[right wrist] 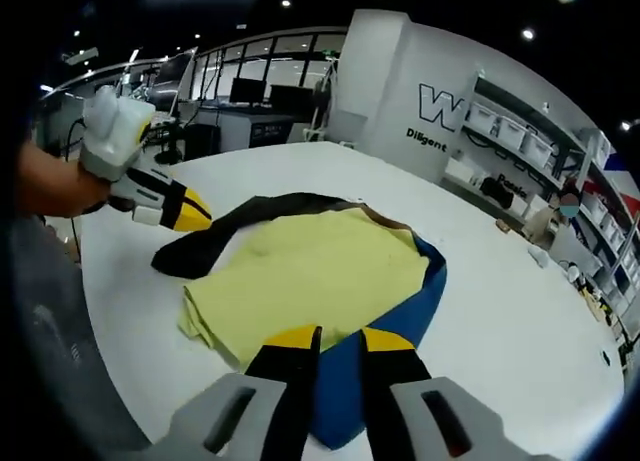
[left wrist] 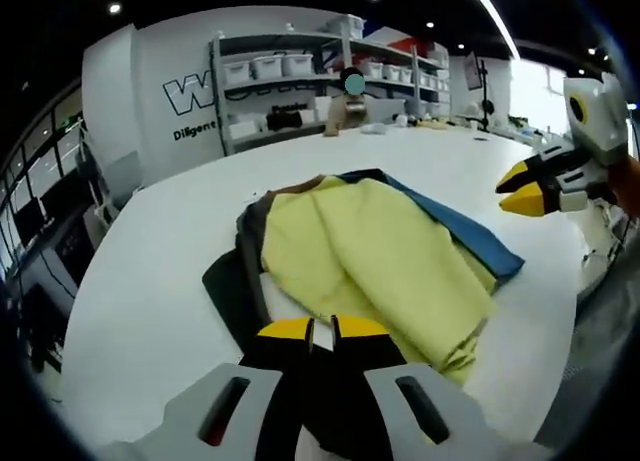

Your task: Fold the garment on the visible template until the final outline fits inside the template.

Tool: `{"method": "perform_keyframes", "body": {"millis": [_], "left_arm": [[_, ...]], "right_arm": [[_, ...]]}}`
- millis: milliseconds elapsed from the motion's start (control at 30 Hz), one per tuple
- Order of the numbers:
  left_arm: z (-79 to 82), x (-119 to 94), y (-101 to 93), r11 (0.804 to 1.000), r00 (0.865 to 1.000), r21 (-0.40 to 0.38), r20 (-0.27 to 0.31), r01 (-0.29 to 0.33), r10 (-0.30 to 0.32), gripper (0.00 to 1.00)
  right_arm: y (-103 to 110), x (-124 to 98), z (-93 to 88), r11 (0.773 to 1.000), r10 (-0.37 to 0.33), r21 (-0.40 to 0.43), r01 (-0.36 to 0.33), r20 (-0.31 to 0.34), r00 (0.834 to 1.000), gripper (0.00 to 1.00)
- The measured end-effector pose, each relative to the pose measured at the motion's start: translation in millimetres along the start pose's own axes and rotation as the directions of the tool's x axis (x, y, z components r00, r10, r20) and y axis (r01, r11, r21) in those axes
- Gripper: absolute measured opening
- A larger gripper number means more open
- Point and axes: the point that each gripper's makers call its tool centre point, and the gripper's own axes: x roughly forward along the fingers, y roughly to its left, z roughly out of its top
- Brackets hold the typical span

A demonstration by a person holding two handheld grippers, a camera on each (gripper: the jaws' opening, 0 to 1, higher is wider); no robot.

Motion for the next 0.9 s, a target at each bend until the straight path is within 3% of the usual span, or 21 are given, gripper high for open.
{"method": "perform_keyframes", "body": {"millis": [233, 300, 433, 533, 733, 833, 900], "left_arm": [[-18.1, -13, -4.8, 1.000, 0.999, -0.025, -0.030, -0.013, 0.012, 0.05], [-29.0, -21, -1.1, 0.997, 0.997, -0.066, -0.066, -0.048, 0.044, 0.06], [-36.6, -26, 2.6, 0.996, 0.993, -0.056, -0.098, -0.066, 0.060, 0.07], [-41.9, -30, 9.1, 0.993, 0.989, -0.067, -0.120, -0.093, 0.084, 0.11], [-58.5, -33, 13.1, 0.991, 0.978, -0.072, -0.183, -0.111, 0.096, 0.15], [-63.6, -31, 7.3, 0.992, 0.977, -0.089, -0.201, -0.094, 0.074, 0.15], [-64.3, -29, 3.8, 0.993, 0.976, -0.084, -0.205, -0.089, 0.070, 0.16]], "right_arm": [[17, -32, -6.5, 1.000, 0.004, 0.027, -0.005, 0.027, 1.000, 0.12], [20, -42, -2.8, 0.998, -0.014, 0.062, 0.010, 0.063, 0.998, 0.16], [24, -50, 7.9, 0.998, -0.039, 0.059, 0.032, 0.113, 0.993, 0.19], [21, -54, 26.8, 0.996, -0.067, 0.075, 0.053, 0.204, 0.977, 0.32], [23, -57, 37.8, 0.996, -0.081, 0.064, 0.067, 0.253, 0.964, 0.49], [20, -58, 42.1, 0.991, -0.103, 0.115, 0.074, 0.277, 0.955, 0.68], [20, -56, 36.7, 0.986, -0.110, 0.146, 0.075, 0.245, 0.963, 0.76]]}}
